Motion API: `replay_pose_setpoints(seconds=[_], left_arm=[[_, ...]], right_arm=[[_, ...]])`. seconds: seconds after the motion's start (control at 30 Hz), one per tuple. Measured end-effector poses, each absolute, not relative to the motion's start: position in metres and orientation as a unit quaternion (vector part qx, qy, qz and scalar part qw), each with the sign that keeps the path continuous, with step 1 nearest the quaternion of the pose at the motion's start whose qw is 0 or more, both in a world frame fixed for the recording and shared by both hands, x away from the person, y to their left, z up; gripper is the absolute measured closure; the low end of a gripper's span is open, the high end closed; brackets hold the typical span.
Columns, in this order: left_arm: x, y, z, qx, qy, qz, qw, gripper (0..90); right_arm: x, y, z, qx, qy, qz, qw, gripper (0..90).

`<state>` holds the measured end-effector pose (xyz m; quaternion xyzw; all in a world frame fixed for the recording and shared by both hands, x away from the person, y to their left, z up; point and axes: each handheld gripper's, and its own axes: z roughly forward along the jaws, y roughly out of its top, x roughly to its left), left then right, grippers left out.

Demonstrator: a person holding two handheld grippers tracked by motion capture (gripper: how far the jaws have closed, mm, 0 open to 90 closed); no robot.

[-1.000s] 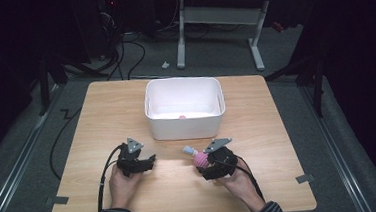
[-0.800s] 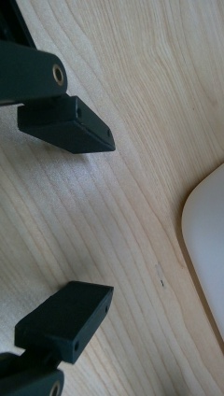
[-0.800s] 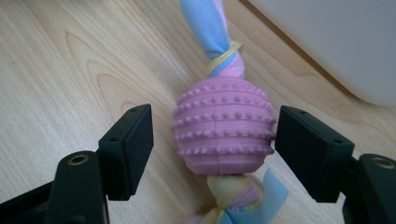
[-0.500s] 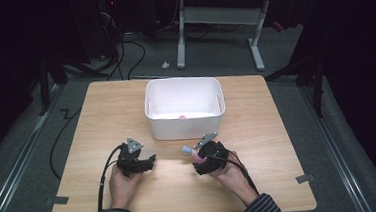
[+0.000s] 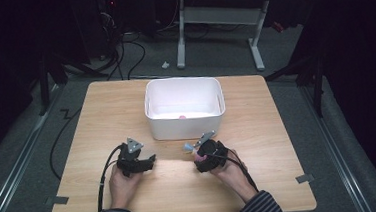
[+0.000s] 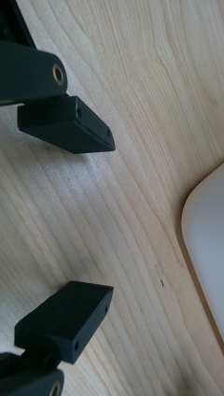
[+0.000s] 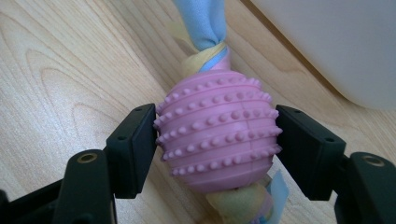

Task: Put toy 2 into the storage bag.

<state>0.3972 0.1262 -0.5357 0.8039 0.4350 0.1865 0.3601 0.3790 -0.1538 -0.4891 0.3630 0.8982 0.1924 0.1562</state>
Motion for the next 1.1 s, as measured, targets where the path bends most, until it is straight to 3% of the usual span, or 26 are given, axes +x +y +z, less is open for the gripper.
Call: replay_pose_setpoints(seconds=[0.43, 0.73, 1.1], left_arm=[[0.397, 0.126, -0.536, 0.804, 0.435, 0.186, 0.360, 25.7], [0.397, 0.127, -0.535, 0.805, 0.435, 0.184, 0.359, 25.7], [0.397, 0.127, -0.536, 0.804, 0.435, 0.185, 0.359, 25.7]], right_arm=[[0.375, -0.160, -0.481, 0.358, 0.897, 0.220, 0.138, 33.6], [0.369, -0.174, -0.448, 0.346, 0.896, 0.251, 0.118, 33.8], [0.369, -0.193, -0.407, 0.336, 0.890, 0.279, 0.132, 33.8]])
